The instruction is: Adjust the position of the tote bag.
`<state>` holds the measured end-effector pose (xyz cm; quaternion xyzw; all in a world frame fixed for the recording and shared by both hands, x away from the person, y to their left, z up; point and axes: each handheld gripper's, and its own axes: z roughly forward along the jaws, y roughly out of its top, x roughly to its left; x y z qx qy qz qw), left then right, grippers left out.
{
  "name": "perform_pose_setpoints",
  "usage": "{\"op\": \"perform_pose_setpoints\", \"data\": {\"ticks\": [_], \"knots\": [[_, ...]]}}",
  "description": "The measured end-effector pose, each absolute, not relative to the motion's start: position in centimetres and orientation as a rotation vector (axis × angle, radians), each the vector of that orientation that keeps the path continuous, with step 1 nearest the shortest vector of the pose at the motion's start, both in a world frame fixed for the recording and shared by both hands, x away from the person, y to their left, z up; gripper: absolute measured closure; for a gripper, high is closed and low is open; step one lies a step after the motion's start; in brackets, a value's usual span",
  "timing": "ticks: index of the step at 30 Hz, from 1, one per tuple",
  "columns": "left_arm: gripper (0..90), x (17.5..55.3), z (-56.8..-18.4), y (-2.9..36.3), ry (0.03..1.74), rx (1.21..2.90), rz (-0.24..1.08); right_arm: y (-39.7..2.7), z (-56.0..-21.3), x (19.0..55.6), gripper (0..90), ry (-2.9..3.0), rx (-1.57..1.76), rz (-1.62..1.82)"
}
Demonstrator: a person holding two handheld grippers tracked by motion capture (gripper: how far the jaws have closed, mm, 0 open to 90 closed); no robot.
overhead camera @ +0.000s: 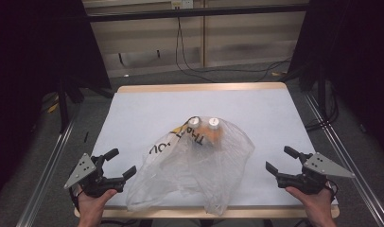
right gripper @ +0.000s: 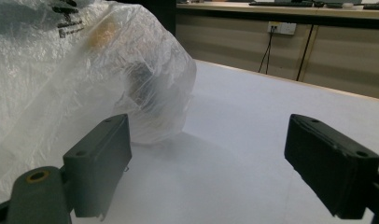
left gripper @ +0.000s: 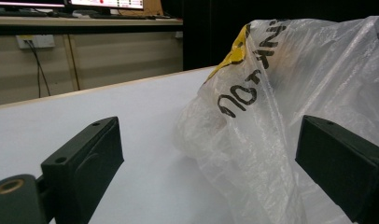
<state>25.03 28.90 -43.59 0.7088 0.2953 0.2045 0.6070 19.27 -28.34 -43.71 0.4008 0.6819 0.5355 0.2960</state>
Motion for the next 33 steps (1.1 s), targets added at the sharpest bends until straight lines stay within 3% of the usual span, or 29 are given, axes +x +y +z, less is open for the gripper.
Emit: {"op": "perform_pose_setpoints", "data": {"ticks": [10, 33], "knots": [[9.7, 25.2, -43.8, 27.8, 0.663, 1.711, 0.468, -28.2, -43.5, 19.3, 25.3, 1.869, 1.092, 1.439], [21.1, 24.3, -43.6, 27.3, 0.615, 1.732, 0.441, -22.2, -42.6, 17.9, 63.9, 2.228, 0.834, 1.556]]}}
